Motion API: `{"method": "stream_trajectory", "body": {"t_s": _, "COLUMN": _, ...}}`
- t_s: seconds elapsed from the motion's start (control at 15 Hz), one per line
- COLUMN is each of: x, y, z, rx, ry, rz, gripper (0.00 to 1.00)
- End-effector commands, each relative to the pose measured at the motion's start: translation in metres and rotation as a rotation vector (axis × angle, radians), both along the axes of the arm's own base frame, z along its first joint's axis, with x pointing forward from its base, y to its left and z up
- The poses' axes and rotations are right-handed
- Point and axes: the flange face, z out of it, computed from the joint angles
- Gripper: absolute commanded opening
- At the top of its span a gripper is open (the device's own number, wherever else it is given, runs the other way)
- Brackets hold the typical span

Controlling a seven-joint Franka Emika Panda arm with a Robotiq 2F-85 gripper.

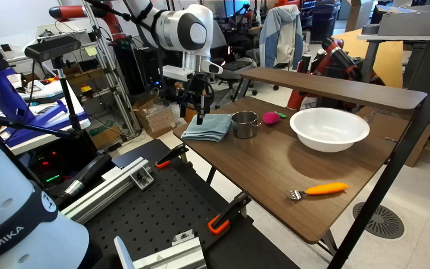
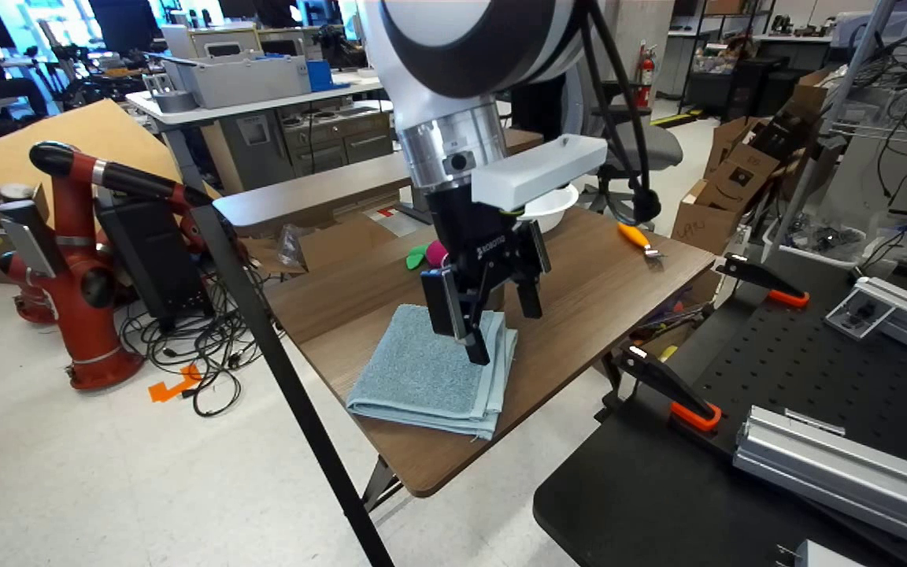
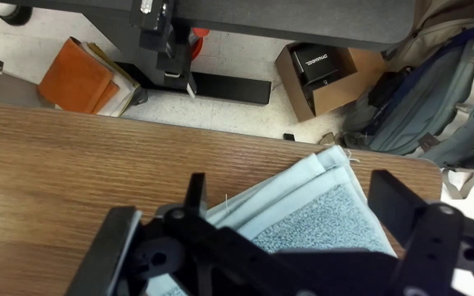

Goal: Move the towel to the middle of the table

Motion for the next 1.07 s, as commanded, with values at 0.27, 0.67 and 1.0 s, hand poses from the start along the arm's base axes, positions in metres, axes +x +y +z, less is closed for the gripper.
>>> {"method": "stream_trajectory", "body": {"t_s": 0.27, "x": 0.029, "y": 0.018, "z": -0.042, "rx": -0.036, "ry": 0.014, "rz": -0.025, "gripper": 1.0}}
{"method": "stream_trajectory", "body": {"t_s": 0.67, "x": 0.046, "y": 0.033, "z": -0.057, "rx": -0.043, "ry": -0.001, "rz": -0.045, "gripper": 1.0}}
{"method": "stream_trajectory", "body": {"t_s": 1.0, "x": 0.06, "y": 0.03, "z": -0.069, "rx": -0.052, "ry": 0.0, "rz": -0.07, "gripper": 1.0}}
